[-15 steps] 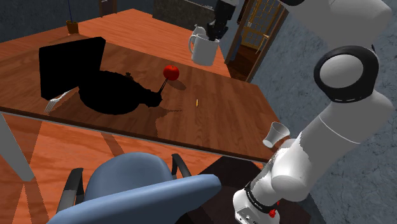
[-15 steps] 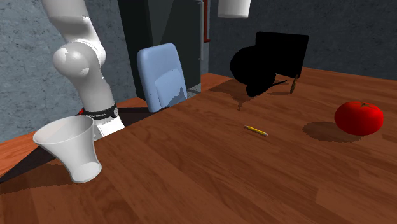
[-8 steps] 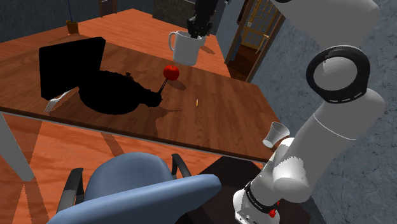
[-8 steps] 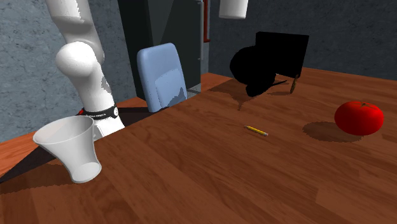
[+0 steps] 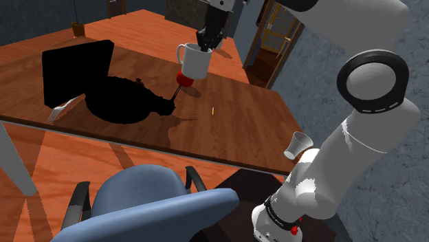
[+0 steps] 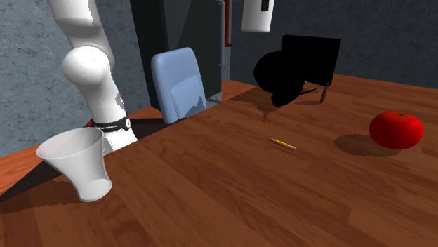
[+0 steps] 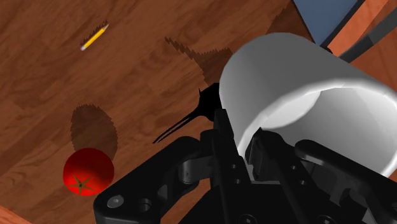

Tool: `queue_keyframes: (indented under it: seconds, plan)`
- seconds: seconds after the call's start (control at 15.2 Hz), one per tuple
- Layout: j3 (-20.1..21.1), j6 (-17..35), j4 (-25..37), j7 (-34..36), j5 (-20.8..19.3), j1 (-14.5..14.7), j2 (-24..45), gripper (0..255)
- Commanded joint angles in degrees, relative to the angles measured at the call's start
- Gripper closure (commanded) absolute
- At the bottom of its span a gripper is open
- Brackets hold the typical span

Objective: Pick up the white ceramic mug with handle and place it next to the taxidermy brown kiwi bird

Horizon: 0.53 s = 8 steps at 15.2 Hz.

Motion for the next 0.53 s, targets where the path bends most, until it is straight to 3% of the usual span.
queue_keyframes:
  seconds: [0.0,0.46]
  plan:
    - [0.1,1.8,-2.5,0.2,-0.1,0.1,-0.8,255]
    - [0.2,7.6,-9.7,0.4,-0.4,0.2,-2.2,255]
